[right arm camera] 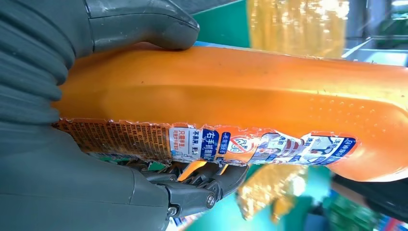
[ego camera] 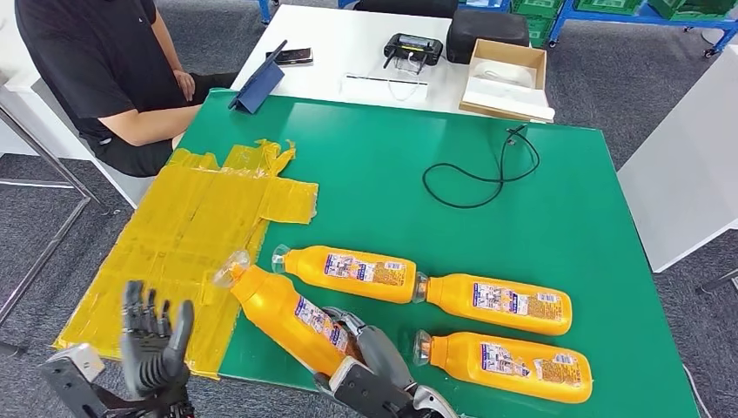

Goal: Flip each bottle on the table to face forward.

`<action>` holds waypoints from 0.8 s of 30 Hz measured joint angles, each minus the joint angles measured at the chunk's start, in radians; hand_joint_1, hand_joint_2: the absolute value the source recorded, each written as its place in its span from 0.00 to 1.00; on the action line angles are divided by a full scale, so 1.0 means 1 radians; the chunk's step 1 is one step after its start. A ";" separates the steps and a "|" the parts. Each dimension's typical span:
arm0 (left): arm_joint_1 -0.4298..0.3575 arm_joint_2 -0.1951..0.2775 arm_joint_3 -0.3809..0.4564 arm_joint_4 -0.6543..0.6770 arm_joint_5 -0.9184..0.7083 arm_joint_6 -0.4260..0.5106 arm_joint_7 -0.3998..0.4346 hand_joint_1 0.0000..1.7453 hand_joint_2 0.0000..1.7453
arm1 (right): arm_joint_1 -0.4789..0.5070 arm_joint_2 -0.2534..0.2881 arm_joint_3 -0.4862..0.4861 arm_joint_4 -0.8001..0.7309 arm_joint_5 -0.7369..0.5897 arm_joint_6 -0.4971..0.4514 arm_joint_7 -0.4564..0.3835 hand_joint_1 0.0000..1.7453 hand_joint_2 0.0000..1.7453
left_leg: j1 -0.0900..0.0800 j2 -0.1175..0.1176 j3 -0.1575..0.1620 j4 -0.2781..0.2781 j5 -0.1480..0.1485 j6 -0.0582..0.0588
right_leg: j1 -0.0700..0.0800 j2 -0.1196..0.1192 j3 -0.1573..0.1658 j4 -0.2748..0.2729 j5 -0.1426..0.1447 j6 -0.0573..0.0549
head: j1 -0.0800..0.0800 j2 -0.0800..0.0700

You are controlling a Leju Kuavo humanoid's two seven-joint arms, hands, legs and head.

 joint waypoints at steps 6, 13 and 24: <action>0.023 0.000 -0.003 0.032 0.038 -0.384 0.087 0.00 1.00 | 0.030 -0.015 -0.004 -0.054 0.040 0.019 -0.024 1.00 1.00 | 0.000 0.000 -0.002 0.000 0.000 0.000 | 0.000 0.000 -0.001 0.000 0.000 0.000 | 0.000 0.000; 0.021 0.005 -0.046 0.065 0.086 -0.580 0.095 0.00 1.00 | 0.038 -0.022 0.003 -0.072 0.079 0.051 -0.040 1.00 1.00 | 0.000 0.000 -0.002 0.000 0.000 0.000 | 0.000 0.000 -0.001 0.000 0.000 0.000 | 0.000 0.000; -0.017 0.037 -0.102 0.102 0.074 -0.602 0.056 0.25 1.00 | 0.000 -0.017 0.049 -0.065 0.162 0.126 -0.023 1.00 1.00 | 0.000 0.000 -0.002 0.000 0.000 0.000 | 0.000 0.000 -0.001 0.000 0.000 0.000 | 0.000 0.000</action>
